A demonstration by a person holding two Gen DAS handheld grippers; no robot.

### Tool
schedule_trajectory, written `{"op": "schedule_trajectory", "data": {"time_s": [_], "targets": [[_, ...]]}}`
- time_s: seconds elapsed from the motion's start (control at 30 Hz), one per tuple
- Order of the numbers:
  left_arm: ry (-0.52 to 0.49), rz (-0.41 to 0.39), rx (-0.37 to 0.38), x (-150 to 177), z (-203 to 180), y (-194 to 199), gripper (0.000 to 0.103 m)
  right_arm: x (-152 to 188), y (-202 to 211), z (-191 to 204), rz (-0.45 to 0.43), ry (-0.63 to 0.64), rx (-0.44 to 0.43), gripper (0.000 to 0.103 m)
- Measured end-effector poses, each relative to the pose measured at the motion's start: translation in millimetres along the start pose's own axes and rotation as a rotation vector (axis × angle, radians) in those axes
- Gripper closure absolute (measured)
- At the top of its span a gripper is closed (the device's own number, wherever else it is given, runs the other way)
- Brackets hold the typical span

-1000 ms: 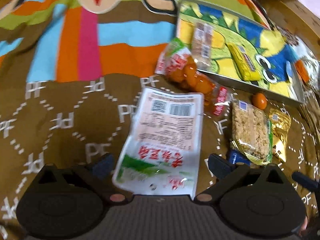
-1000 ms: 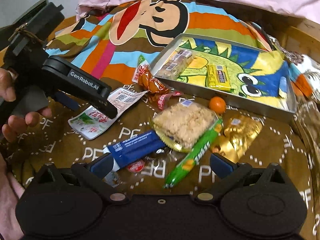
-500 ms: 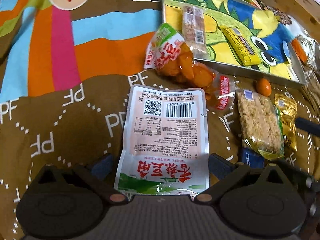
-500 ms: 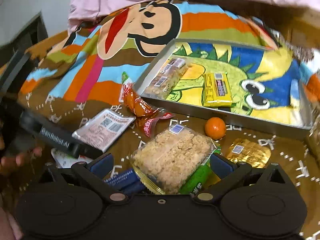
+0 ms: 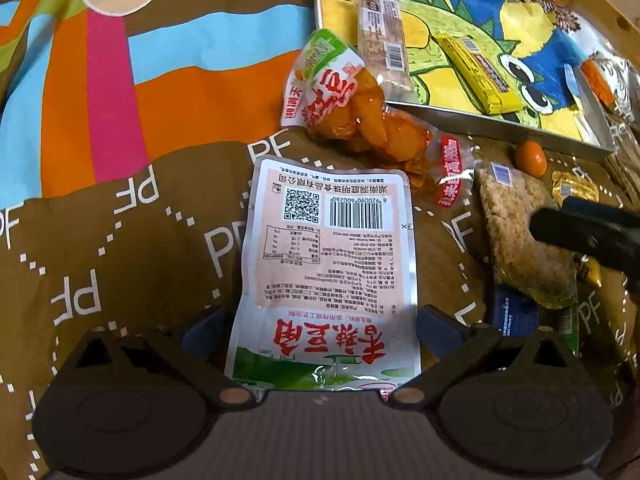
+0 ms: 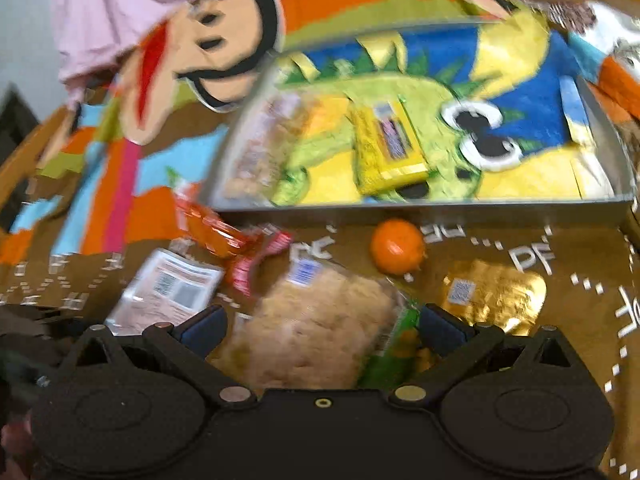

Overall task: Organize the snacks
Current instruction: 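Move the left tool over the white tofu packet while the right tool grasps the puffed-rice bar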

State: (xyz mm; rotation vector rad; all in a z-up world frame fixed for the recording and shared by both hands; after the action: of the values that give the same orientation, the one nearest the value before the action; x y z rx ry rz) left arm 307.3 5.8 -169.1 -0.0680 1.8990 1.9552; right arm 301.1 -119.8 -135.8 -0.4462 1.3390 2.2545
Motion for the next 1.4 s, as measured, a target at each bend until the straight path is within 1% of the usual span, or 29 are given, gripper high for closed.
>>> {"op": "schedule_trajectory", "data": {"time_s": [0.03,0.07,0.1,0.2,0.3,0.43,0.5,0.67,0.7,0.77,0.8,0.87,1.0,1.07,1.17,1.3,1.33,1.37,1.4], "targets": [[-0.009,-0.002,-0.007,-0.3,-2.0,-1.0,0.001,1.6,-5.0,-2.6,0.015,-0.026,-0.012,0.001],[-0.02,-0.004,-0.014,-0.3,-3.5,-1.7,0.001,3.1,-9.6,-3.0,0.021,-0.059,-0.042,0.001],[-0.03,-0.007,-0.02,-0.3,-4.9,-2.4,0.0,3.3,-10.8,-1.8,0.017,-0.067,-0.056,0.001],[-0.048,-0.011,-0.029,-0.1,-6.8,-2.9,0.001,2.4,-11.6,7.0,0.019,-0.025,-0.071,0.001],[-0.042,-0.012,-0.019,-0.5,-6.1,-2.3,0.001,1.2,-7.9,12.0,0.003,0.007,-0.082,0.001],[-0.045,-0.013,-0.029,-0.3,-6.5,-3.2,0.001,1.8,-12.7,8.2,0.015,-0.033,-0.083,0.0],[-0.05,-0.016,-0.038,-0.1,-7.9,-3.3,0.001,-1.0,-13.5,8.3,0.007,-0.032,-0.076,0.001],[-0.068,-0.022,-0.06,0.5,-11.6,-4.7,0.001,-13.5,1.3,16.9,-0.06,0.062,-0.031,0.001],[-0.069,-0.023,-0.061,0.4,-11.9,-4.9,0.001,-15.2,4.9,18.6,-0.066,0.06,-0.044,0.001],[-0.067,-0.022,-0.056,0.3,-11.3,-5.2,0.001,-15.8,14.8,25.8,-0.069,0.039,-0.107,0.001],[-0.064,-0.022,-0.054,0.2,-11.0,-5.3,0.001,-14.6,17.8,28.8,-0.064,0.032,-0.126,0.001],[-0.064,-0.021,-0.051,0.3,-10.2,-5.4,0.001,-8.3,17.9,31.6,-0.031,0.006,-0.136,0.001],[-0.062,-0.022,-0.051,0.2,-10.4,-5.4,0.001,7.9,2.2,28.7,0.044,-0.087,-0.157,0.001],[-0.061,-0.022,-0.051,0.1,-10.6,-5.5,0.001,7.7,-4.1,26.0,0.043,-0.103,-0.132,0.001],[-0.057,-0.026,-0.051,-0.1,-10.4,-6.1,0.0,5.6,-14.6,25.4,0.035,-0.085,-0.082,0.001],[-0.057,-0.04,-0.054,0.5,-12.0,-6.3,0.0,11.0,-26.3,28.0,0.05,0.005,-0.017,0.001],[-0.059,-0.044,-0.055,0.8,-12.5,-6.3,0.0,12.5,-26.8,28.7,0.048,0.026,-0.004,0.002],[-0.06,-0.048,-0.057,1.0,-12.9,-6.1,0.001,14.2,-26.5,28.1,0.048,0.043,0.009,0.008],[-0.06,-0.05,-0.057,1.4,-13.2,-5.5,0.002,15.6,-25.5,26.8,0.046,0.065,0.034,0.011]]}}
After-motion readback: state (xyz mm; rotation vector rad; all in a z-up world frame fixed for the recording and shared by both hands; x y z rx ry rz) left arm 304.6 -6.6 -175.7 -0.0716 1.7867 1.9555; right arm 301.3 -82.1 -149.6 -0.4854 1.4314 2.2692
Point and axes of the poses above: each gripper's, at about its wrist camera, not at the fingertips, and y roughly against the way its jaws point, z to its left, x to its underside, the point moved 10 cm from there along -y, roughly the way its jaws point, and after that the axes turned 11 degrees about -x, right-handed, at the moved point
